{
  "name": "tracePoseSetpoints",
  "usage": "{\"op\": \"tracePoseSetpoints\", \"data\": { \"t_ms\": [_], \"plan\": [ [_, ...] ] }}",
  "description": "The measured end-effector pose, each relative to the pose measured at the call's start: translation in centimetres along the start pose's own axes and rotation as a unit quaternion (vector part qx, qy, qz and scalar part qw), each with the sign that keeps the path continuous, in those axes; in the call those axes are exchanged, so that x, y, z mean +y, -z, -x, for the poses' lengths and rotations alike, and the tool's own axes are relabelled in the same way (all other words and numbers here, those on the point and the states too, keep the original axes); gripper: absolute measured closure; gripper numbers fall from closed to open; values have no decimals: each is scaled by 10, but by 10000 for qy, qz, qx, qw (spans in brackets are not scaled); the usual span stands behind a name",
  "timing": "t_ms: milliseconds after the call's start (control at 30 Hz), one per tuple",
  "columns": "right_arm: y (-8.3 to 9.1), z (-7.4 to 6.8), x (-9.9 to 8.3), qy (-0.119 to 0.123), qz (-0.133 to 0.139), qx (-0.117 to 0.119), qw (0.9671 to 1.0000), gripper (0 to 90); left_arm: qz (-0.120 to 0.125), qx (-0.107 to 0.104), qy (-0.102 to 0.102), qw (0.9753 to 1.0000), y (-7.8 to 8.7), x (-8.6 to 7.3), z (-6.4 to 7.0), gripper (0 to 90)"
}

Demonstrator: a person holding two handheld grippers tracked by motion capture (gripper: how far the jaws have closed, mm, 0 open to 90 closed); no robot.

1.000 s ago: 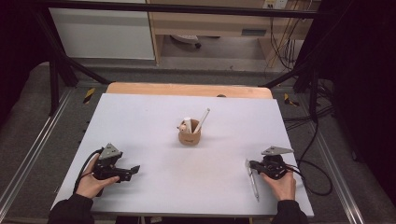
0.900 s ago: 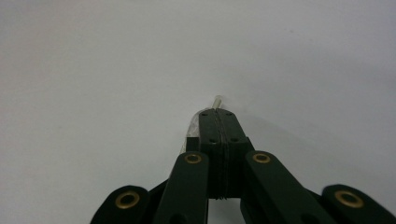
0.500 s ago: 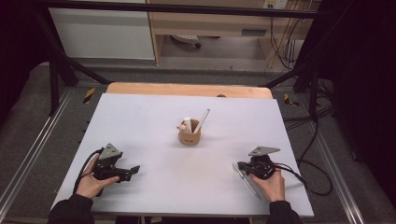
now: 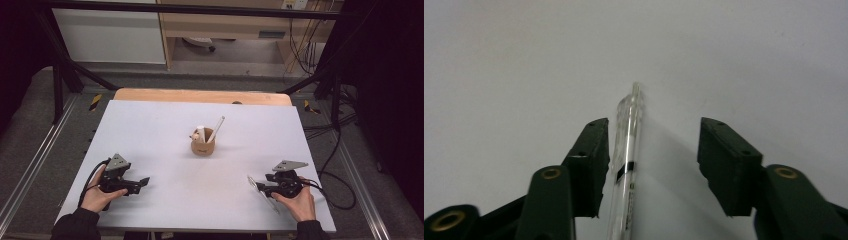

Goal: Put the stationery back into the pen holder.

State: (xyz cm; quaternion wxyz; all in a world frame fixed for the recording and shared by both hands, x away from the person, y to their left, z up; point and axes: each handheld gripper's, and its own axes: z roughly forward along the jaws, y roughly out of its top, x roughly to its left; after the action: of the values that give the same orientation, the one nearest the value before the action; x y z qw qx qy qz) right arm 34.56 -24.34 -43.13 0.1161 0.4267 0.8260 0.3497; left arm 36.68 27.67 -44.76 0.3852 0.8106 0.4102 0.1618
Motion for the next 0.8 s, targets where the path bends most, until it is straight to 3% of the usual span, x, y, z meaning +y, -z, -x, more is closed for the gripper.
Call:
{"op": "tracePoseSetpoints", "data": {
  "t_ms": [300, 800],
  "plan": [
    [9, -6, -14, -27, -379, 60, 9993, 360, 3, -15, 21, 10000, 0, 0, 1, 56],
    [18, -13, -34, -61, -475, -26, 9988, 682, 5, -24, 26, 10000, 0, 1, 1, 56]
  ]
}}
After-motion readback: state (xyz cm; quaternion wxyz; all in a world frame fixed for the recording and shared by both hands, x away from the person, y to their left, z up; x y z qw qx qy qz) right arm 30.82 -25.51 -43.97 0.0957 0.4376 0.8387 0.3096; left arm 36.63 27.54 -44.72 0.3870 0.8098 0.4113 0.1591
